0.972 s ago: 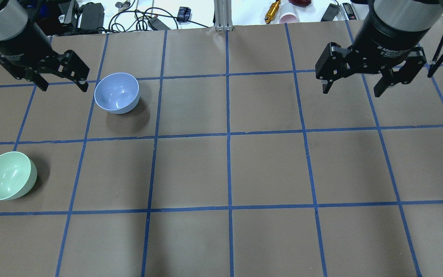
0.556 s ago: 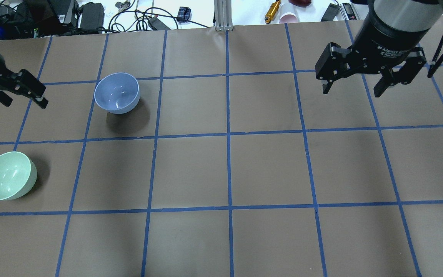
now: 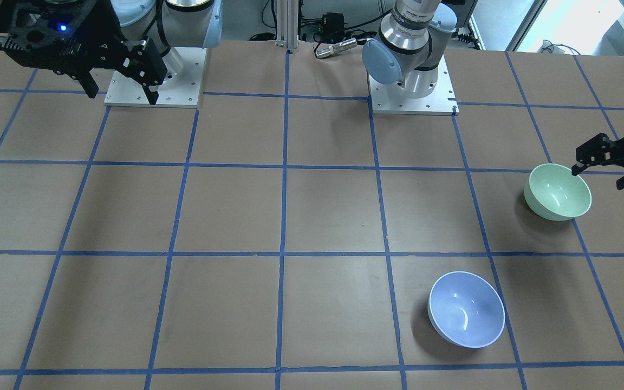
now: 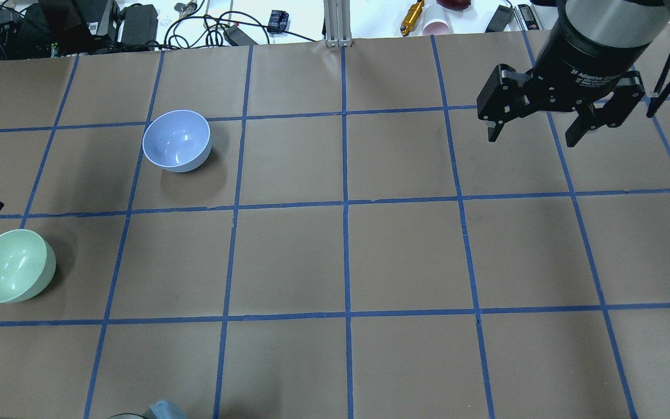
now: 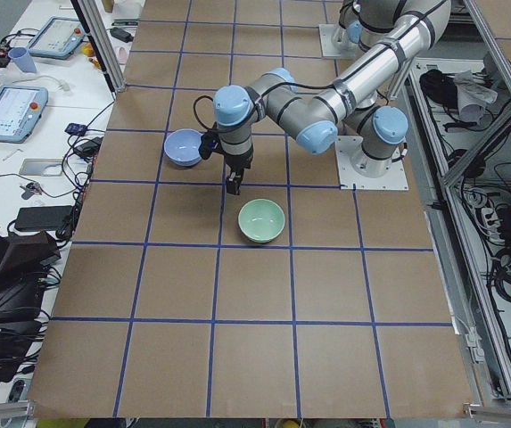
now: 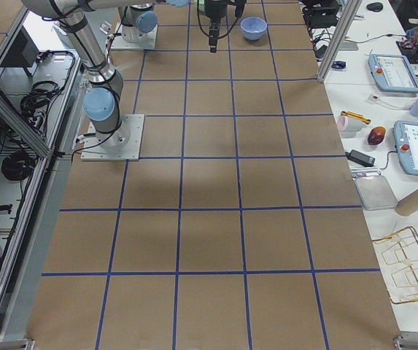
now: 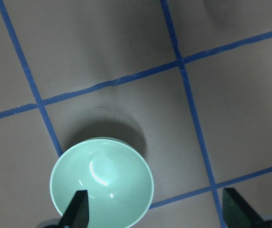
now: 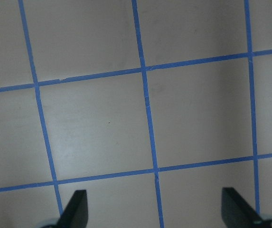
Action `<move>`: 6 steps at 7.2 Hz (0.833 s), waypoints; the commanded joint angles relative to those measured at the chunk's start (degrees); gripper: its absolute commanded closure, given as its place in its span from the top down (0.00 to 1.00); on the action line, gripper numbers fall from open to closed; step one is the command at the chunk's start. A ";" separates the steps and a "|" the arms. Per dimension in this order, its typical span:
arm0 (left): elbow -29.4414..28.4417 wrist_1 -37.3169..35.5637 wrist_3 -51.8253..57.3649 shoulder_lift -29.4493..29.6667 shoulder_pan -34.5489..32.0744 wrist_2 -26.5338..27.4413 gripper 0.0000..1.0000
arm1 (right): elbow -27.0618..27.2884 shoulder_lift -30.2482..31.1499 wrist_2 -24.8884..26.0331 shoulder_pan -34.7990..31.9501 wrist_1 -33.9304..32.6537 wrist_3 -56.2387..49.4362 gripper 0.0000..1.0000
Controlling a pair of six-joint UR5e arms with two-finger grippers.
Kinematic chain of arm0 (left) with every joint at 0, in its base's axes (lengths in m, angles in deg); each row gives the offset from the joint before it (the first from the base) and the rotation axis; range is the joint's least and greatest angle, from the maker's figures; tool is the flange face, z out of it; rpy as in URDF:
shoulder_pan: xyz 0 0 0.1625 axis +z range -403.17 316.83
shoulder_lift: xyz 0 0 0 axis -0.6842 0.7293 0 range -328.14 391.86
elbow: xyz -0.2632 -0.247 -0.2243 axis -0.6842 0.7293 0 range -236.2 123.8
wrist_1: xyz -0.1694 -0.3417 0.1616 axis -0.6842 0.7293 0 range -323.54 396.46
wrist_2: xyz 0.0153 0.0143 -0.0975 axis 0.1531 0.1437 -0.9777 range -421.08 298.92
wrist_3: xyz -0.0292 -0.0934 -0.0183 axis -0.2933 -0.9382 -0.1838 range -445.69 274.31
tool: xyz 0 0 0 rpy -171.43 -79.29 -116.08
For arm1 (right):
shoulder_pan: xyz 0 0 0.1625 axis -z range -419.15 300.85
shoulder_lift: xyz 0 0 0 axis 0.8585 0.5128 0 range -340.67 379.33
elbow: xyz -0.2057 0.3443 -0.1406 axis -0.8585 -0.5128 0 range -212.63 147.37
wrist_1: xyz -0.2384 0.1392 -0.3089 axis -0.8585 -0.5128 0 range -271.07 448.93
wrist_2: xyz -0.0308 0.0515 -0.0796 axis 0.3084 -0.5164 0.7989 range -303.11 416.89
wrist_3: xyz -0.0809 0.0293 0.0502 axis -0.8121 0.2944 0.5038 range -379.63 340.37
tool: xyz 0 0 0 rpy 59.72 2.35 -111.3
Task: Stack green bowl on blue bowl
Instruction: 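Lower the left gripper onto the rim of the light green bowl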
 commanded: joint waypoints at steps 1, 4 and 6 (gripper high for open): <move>2.20 -2.50 4.02 3.49 7.48 -0.50 1.00 | -0.02 0.00 0.00 0.00 0.00 0.00 1.00; 5.62 -12.04 6.74 8.68 11.01 -0.50 1.00 | 0.06 0.00 0.00 0.00 0.00 0.00 1.00; 7.74 -14.80 6.93 10.00 12.08 -0.68 1.00 | -0.02 0.00 0.00 0.00 0.00 0.00 1.00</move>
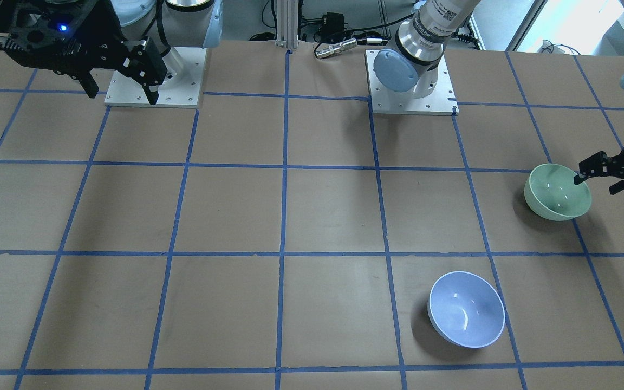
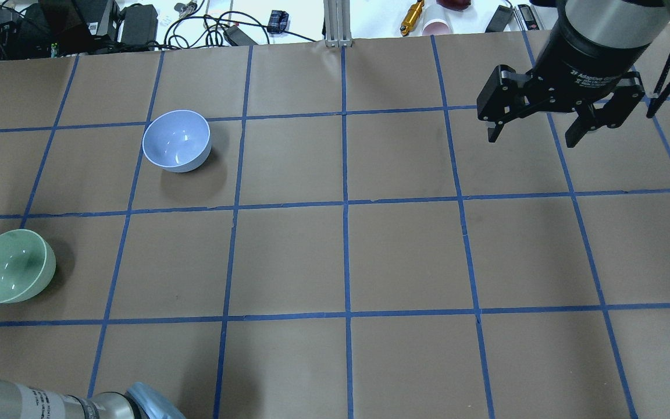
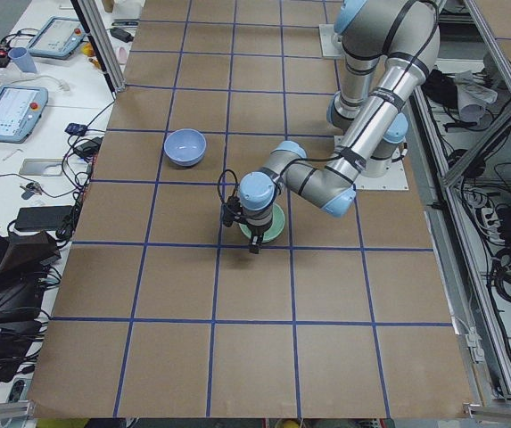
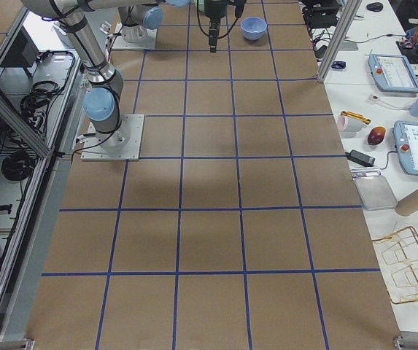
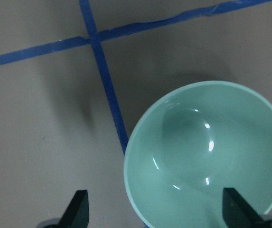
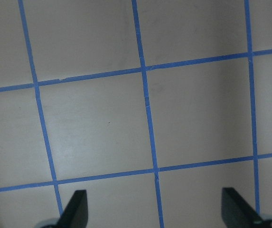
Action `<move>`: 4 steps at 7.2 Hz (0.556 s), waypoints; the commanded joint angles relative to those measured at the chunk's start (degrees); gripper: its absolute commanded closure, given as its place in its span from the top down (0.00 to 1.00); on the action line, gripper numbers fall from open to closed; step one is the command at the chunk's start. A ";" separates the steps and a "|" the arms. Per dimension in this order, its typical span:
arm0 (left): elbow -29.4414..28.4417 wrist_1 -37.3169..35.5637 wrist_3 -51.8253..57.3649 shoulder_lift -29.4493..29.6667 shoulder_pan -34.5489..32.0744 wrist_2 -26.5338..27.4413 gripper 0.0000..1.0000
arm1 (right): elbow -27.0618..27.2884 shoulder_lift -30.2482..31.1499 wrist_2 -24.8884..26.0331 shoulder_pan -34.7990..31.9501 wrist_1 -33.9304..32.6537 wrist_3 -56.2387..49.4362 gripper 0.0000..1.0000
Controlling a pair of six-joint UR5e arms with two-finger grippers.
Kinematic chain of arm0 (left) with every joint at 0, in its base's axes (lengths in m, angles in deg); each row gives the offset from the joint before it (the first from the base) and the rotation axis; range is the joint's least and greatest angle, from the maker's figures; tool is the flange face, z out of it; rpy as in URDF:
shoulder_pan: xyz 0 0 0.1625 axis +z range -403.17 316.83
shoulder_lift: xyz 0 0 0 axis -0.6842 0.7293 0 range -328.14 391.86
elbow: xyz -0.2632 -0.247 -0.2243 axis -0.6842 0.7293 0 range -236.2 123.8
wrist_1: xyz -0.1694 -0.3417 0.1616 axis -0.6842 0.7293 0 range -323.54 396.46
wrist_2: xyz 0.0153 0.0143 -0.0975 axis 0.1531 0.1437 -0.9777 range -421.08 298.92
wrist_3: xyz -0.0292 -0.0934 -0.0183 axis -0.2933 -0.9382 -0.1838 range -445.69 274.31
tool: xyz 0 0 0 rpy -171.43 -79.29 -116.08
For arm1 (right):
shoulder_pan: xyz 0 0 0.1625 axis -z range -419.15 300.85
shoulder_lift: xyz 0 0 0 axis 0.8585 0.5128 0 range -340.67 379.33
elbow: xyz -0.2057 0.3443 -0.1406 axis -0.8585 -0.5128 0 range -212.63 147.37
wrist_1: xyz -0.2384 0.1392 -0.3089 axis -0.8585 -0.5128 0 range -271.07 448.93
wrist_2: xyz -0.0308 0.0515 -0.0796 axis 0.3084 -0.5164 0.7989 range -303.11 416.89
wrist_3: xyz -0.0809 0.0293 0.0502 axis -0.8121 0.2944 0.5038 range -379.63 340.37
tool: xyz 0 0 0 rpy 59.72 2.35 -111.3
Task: Stack green bowl on blue bowl
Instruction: 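Lower the left gripper onto the rim of the light green bowl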
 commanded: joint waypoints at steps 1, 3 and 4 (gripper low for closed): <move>0.94 -1.67 0.18 1.65 0.60 -0.14 1.00 | 0.02 0.00 0.00 0.00 -0.01 0.00 1.00; 0.77 -4.56 -1.57 4.02 0.60 -3.02 1.00 | 0.02 0.00 0.00 0.00 -0.01 0.00 1.00; 0.94 -4.66 -2.10 4.64 0.60 -3.48 1.00 | 0.02 0.00 0.00 0.00 -0.01 0.00 1.00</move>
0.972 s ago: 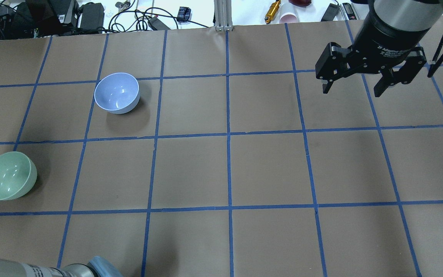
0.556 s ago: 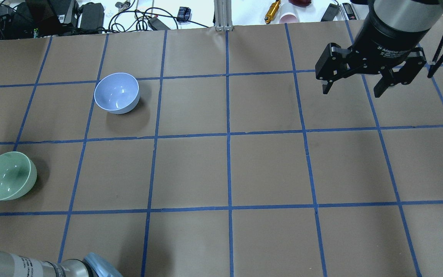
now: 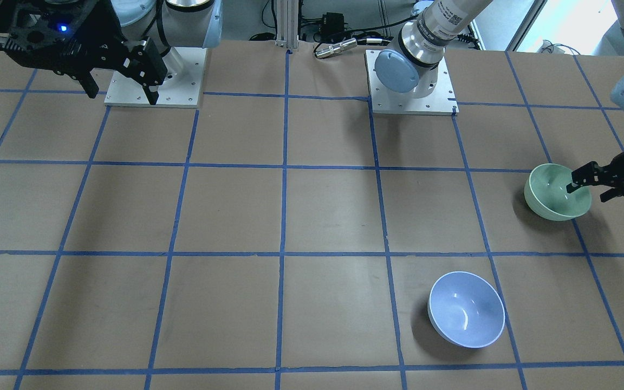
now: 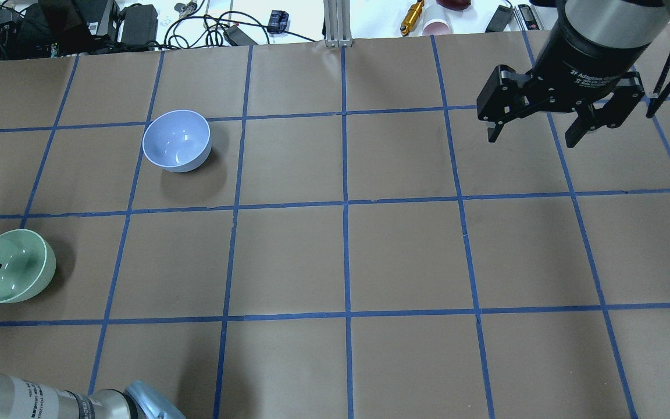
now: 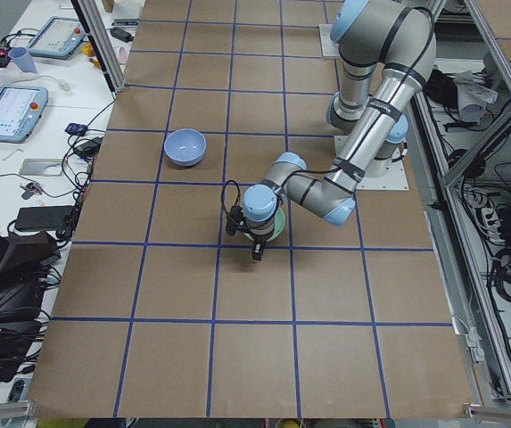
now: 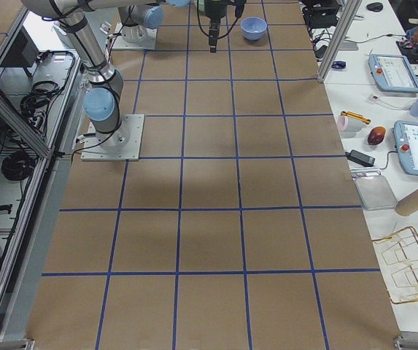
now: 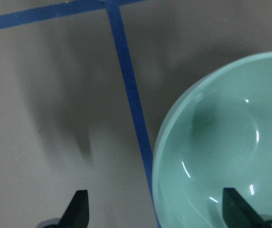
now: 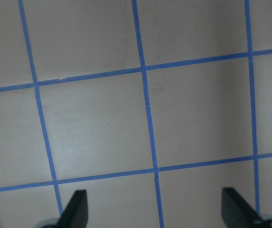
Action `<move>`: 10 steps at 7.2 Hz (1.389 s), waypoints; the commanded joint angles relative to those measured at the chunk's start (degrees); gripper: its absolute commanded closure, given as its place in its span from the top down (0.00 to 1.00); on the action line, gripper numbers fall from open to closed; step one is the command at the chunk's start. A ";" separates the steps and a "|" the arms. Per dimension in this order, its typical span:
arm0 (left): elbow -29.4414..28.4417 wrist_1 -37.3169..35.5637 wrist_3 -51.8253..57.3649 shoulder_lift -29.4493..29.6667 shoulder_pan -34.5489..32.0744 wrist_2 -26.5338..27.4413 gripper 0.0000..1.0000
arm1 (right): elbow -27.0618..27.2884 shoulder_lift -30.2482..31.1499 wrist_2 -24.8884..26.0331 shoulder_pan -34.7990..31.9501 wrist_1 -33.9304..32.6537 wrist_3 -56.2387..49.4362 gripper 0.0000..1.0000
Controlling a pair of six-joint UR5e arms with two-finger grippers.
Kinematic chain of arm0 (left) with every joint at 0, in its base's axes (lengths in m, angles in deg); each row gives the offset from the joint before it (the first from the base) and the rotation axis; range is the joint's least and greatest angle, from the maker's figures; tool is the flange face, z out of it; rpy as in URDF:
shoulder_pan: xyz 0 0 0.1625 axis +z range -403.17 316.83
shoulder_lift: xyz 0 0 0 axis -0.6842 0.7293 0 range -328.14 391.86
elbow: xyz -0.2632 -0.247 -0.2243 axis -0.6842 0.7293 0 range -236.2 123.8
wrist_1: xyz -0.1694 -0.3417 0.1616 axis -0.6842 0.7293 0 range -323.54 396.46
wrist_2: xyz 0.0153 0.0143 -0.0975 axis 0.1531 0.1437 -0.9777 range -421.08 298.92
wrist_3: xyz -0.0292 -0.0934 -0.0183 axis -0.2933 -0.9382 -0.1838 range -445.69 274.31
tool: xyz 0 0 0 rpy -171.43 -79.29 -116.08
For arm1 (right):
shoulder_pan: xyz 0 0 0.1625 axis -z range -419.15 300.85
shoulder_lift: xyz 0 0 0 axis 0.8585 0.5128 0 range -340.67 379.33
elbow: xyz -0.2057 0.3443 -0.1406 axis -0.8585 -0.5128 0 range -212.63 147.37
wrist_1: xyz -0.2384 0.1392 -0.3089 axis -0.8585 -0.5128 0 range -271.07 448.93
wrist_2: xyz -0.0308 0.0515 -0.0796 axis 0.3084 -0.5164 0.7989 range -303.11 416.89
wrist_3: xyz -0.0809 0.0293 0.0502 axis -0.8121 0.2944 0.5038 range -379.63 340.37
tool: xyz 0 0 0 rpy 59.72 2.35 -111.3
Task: Stack green bowl on blue bowl
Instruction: 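Close the left gripper on the green bowl's rim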
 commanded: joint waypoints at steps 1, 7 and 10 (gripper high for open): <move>0.26 -0.43 -3.14 1.50 0.01 -1.07 1.00 | 0.00 0.00 0.00 0.00 -0.02 0.00 1.00; 1.93 -0.42 -4.73 1.42 0.01 -1.15 0.94 | -0.08 0.00 0.00 0.00 0.06 0.00 1.00; 1.93 -0.34 -5.54 1.33 0.10 -1.06 0.63 | -0.09 0.00 0.00 0.00 -0.02 0.00 1.00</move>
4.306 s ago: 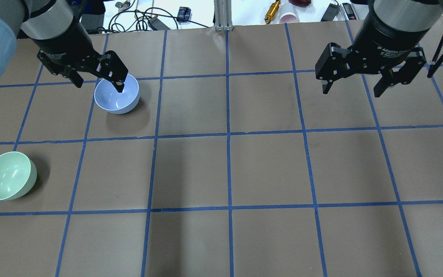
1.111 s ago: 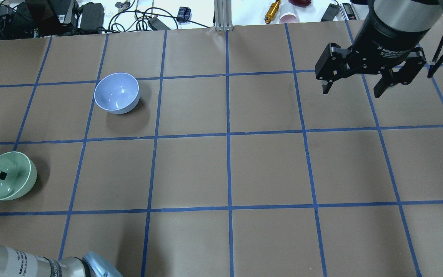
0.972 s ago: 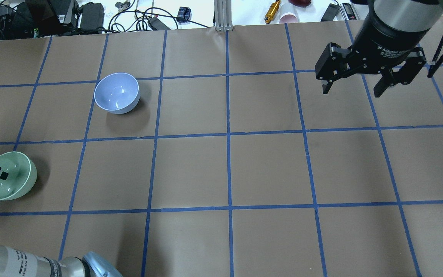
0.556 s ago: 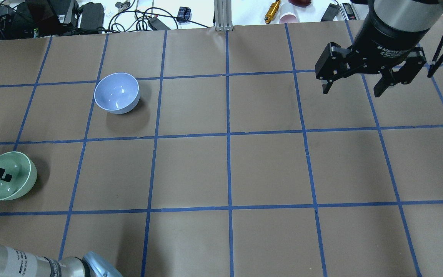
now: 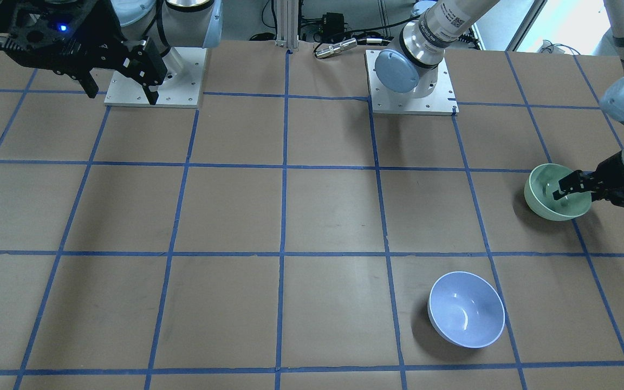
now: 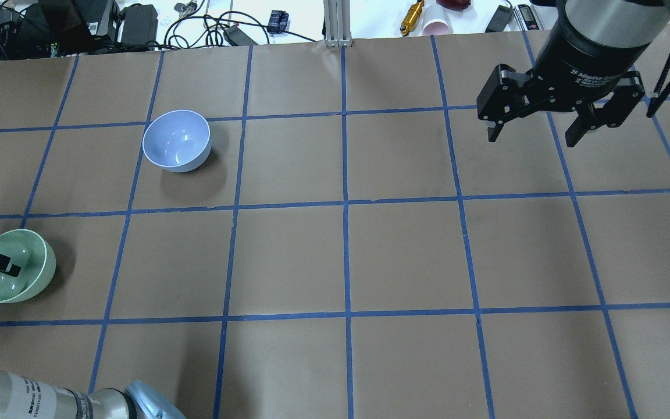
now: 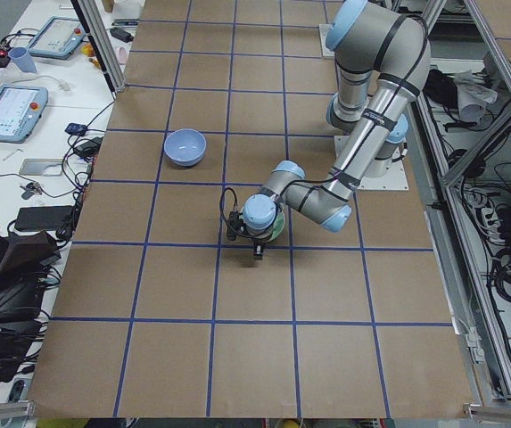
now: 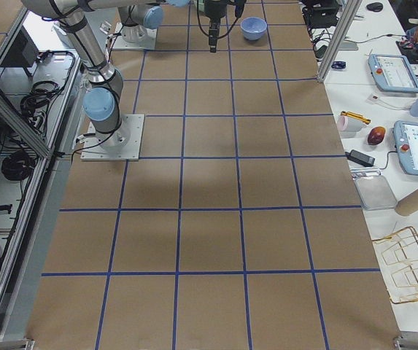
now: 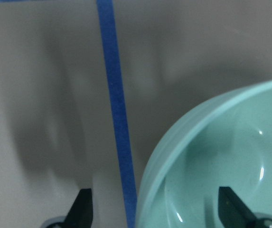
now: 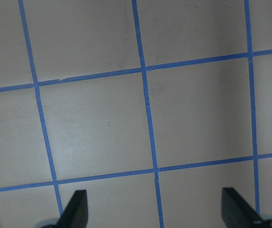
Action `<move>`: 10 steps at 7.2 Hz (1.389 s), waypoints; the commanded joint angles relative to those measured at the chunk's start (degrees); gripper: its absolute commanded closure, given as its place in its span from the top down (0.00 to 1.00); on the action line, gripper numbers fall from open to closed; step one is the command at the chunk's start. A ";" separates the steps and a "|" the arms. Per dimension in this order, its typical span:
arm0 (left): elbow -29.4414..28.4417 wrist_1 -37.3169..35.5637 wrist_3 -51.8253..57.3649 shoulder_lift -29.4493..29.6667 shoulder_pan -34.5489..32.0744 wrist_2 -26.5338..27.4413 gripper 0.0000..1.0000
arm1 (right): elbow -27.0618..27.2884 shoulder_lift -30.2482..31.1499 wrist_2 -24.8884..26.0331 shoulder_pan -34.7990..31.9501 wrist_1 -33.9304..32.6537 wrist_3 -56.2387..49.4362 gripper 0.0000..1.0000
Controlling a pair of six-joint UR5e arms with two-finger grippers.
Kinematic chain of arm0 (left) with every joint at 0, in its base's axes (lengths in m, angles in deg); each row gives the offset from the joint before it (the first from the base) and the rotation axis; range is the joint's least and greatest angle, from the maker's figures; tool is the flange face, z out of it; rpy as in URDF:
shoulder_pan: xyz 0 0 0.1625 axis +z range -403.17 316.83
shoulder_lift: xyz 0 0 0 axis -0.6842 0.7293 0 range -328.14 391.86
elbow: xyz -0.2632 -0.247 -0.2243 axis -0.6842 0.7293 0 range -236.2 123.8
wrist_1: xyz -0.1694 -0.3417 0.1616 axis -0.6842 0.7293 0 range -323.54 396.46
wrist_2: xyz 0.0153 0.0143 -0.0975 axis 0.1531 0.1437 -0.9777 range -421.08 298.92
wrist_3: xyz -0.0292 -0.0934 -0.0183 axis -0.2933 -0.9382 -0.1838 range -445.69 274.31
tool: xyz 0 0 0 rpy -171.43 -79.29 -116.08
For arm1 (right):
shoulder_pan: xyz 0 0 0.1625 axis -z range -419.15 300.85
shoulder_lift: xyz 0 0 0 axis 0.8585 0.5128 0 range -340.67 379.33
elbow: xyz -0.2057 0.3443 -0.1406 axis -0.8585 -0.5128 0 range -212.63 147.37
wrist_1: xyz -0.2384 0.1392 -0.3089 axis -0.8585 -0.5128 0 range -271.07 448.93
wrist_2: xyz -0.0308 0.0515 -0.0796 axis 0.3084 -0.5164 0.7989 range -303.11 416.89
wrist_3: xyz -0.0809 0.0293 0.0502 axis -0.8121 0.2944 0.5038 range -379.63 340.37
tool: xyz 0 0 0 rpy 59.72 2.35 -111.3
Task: Stack green bowl on blue bowl
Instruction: 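Close the left gripper on the green bowl's rim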
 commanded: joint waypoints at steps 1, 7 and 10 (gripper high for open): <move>-0.01 0.33 -0.10 -0.03 -0.06 0.15 0.49 | -0.01 0.00 0.00 0.00 -0.03 0.00 1.00; -0.01 0.59 0.34 -0.12 -0.06 0.33 0.00 | -0.01 0.00 0.00 0.00 0.06 0.00 1.00; -0.88 7.01 -1.94 -1.53 -0.06 0.16 0.00 | 0.08 0.00 0.00 0.00 0.06 0.00 1.00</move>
